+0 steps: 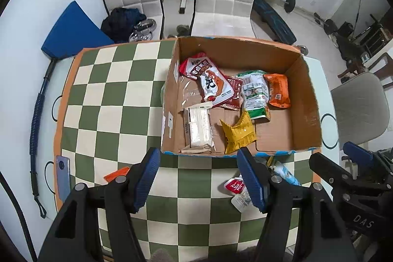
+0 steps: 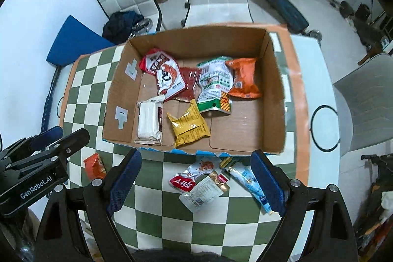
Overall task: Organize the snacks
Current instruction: 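Move both grippers back over the remaining snacks on the table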
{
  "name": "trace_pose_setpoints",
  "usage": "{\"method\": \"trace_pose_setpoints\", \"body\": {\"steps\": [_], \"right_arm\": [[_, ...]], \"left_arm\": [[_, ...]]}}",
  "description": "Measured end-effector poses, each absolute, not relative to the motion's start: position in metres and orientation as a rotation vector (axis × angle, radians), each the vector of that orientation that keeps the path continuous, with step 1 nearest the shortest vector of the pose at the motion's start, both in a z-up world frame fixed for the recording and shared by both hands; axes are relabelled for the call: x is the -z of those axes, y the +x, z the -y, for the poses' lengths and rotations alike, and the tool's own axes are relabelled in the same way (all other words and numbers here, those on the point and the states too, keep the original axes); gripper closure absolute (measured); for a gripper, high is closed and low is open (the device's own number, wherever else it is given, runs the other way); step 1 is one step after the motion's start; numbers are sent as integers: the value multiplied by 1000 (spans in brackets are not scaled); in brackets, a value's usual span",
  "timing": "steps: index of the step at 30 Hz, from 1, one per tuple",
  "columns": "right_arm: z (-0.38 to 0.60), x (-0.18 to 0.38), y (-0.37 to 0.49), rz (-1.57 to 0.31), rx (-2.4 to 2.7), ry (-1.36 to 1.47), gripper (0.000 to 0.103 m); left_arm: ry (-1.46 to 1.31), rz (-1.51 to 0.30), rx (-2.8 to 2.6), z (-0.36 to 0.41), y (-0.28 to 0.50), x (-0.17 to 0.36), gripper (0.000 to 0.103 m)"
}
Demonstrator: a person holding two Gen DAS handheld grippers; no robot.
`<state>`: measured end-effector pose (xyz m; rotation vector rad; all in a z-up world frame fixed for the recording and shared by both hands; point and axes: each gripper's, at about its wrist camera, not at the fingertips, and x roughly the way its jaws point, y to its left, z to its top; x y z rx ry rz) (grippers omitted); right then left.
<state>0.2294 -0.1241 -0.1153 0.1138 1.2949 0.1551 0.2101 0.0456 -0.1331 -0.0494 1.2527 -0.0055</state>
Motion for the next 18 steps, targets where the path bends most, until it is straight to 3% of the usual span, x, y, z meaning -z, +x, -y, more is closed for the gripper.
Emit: {"method": "trace_pose_setpoints", "body": {"steps": [9, 10, 11, 12, 18], "right_arm": [[136, 97, 204, -1265, -149, 140, 10], [137, 95, 203, -1262, -150, 144, 10], [138, 92, 201, -1257, -152, 147, 10], [138, 89, 199, -1252, -154, 150, 10], [141, 78, 194, -1214, -187, 200, 7]], "left_arm": [[-83, -1211, 24, -43, 193, 116, 39], [-80, -1202, 26, -42, 191, 114, 34], [-78, -1196, 27, -41, 189, 112, 18], [-81, -1182, 31, -41, 188, 110, 10], [-99, -1153, 21, -46, 187, 107, 5]]}}
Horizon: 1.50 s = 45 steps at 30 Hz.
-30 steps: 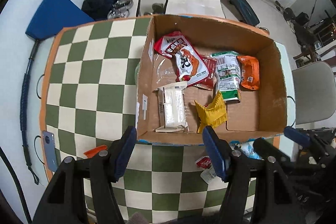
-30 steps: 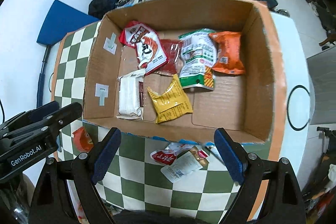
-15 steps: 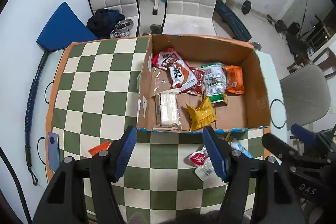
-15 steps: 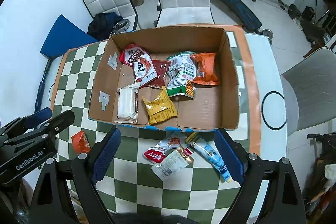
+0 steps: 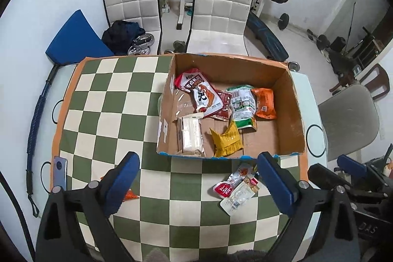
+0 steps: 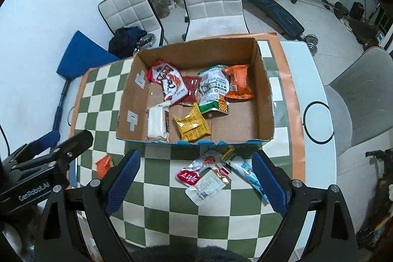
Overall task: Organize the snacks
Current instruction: 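Move both grippers back over the remaining snacks on the table, then grasp the orange bag with the left gripper while the right grasps the gold-white pouch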
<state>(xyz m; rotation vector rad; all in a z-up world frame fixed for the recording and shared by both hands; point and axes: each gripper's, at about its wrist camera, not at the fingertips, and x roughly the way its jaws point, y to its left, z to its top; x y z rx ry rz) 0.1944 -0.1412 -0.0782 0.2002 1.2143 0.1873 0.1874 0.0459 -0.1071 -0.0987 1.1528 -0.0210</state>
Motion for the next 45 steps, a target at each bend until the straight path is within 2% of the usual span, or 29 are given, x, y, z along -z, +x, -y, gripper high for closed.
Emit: {"method": "trace_pose_setpoints", "body": {"steps": [7, 18, 26, 30, 45], "right_arm": [[141, 103, 190, -1204, -209, 216, 7], [157, 274, 174, -1576, -71, 546, 8], [138, 353, 166, -1703, 47, 607, 15], [123, 364, 170, -1719, 63, 569, 19], [94, 370, 181, -1699, 135, 447, 19]], "left_arm": [[-112, -1169, -58, -73, 176, 126, 5], [-282, -1427, -325, -165, 135, 237, 5], [-480, -1547, -410, -208, 120, 299, 5], [-473, -1549, -457, -224, 130, 316, 5], [-314, -1720, -366, -214, 186, 390, 5]]}}
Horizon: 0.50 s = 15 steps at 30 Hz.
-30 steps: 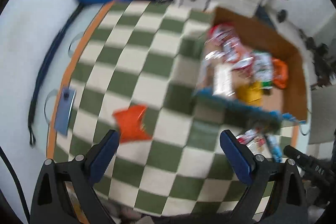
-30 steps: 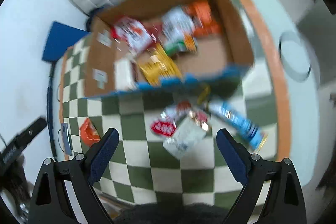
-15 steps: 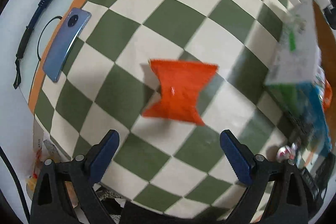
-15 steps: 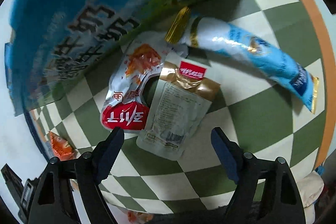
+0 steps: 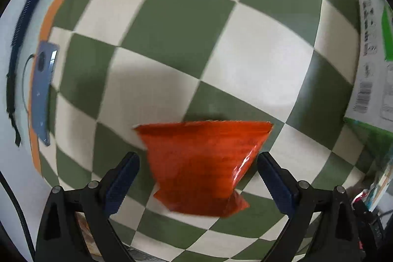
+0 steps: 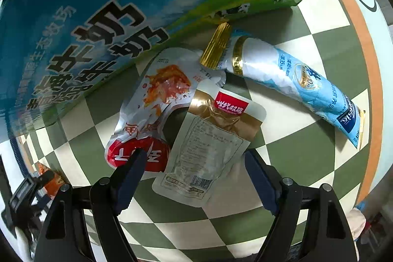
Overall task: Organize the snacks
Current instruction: 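Grasp the orange bag with the left gripper while the right grasps the gold-white pouch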
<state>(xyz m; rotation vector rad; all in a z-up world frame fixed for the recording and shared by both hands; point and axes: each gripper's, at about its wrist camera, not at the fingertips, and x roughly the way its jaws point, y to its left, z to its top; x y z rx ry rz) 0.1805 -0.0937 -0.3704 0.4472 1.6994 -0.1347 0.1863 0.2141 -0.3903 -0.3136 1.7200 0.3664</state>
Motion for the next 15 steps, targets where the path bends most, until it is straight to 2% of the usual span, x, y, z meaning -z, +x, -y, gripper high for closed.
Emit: {"method": "trace_pose_setpoints", "body": {"steps": [2, 4, 6, 7, 8, 9, 15], "right_arm": [[93, 372, 179, -1699, 143, 439, 19], [101, 372, 175, -1701, 147, 446, 20], [102, 372, 173, -1699, 149, 438, 20], [103, 374, 172, -1698, 148, 437, 20], [102, 374, 172, -1696, 146, 434, 20], [108, 376, 168, -1696, 145, 429, 20], [99, 381, 157, -1740, 95, 272, 26]], "left_arm": [[-311, -1708, -363, -210, 186, 391, 8], [-323, -1698, -351, -205, 184, 388, 18], [-337, -1690, -342, -198, 181, 384, 39], [-331, -1691, -335, -192, 179, 382, 44], [-327, -1692, -326, -187, 178, 381, 53], [-324, -1696, -314, -179, 175, 380, 56], [-302, -1725, -229, -134, 152, 383, 57]]}}
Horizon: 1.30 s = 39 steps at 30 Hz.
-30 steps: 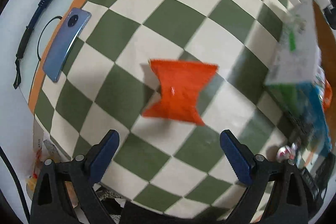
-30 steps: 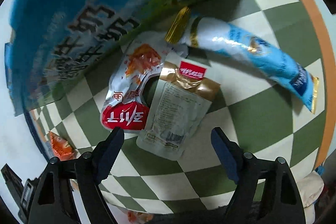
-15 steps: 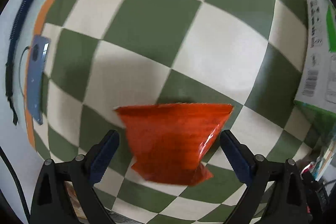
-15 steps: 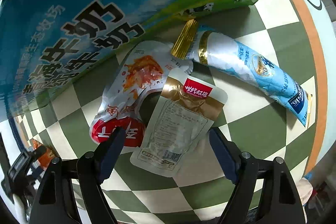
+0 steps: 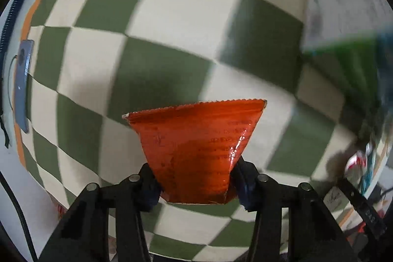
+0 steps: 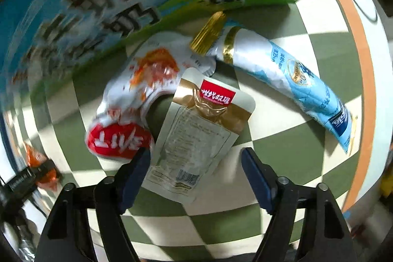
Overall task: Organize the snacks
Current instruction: 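Grasp the orange bag with the left gripper while the right grasps the gold-white pouch, then carry the orange bag and gold-white pouch into the box and open both grippers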
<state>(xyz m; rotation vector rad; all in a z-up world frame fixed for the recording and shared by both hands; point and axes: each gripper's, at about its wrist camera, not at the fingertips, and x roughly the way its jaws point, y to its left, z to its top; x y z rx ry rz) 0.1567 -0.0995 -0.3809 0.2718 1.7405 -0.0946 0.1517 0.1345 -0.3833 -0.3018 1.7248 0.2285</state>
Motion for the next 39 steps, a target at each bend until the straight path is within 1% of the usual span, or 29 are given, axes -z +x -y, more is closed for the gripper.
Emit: {"method": "trace_pose_setpoints", "body": {"steps": [4, 6, 11, 14, 15, 17, 18, 21, 24, 27, 30, 33, 39], "right_arm": [[106, 384, 139, -1762, 89, 191, 26], [113, 385, 132, -1762, 92, 193, 26], [118, 386, 130, -1769, 128, 189, 24], [110, 381, 140, -1723, 110, 150, 24], [106, 380, 142, -1708, 107, 144, 25], [101, 375, 141, -1676, 90, 120, 38], [95, 371, 141, -1656, 74, 103, 47], [91, 371, 138, -1652, 61, 111, 47], [103, 368, 133, -1647, 54, 170, 51], [112, 364, 127, -1645, 45, 208, 52], [120, 361, 118, -1642, 33, 248, 52], [150, 367, 108, -1634, 19, 273, 52], [158, 336, 99, -1590, -35, 293, 52]], "left_arm": [[-292, -1734, -184, -110, 138, 384, 57], [-252, -1731, -173, -100, 137, 384, 57], [-244, -1734, -173, -97, 141, 385, 56], [-237, -1736, -175, -101, 146, 382, 58], [-238, -1734, -175, -103, 146, 383, 60], [-240, -1733, -173, -101, 144, 382, 61], [-245, -1735, -167, -98, 143, 382, 62], [-243, -1738, -151, -96, 138, 379, 63], [-240, -1733, -133, -87, 135, 375, 63], [-241, -1727, -106, -95, 132, 366, 63], [-231, -1719, -77, -81, 129, 357, 63], [-212, -1705, -39, -72, 126, 347, 63], [-195, -1661, 41, -56, 133, 309, 63]]}}
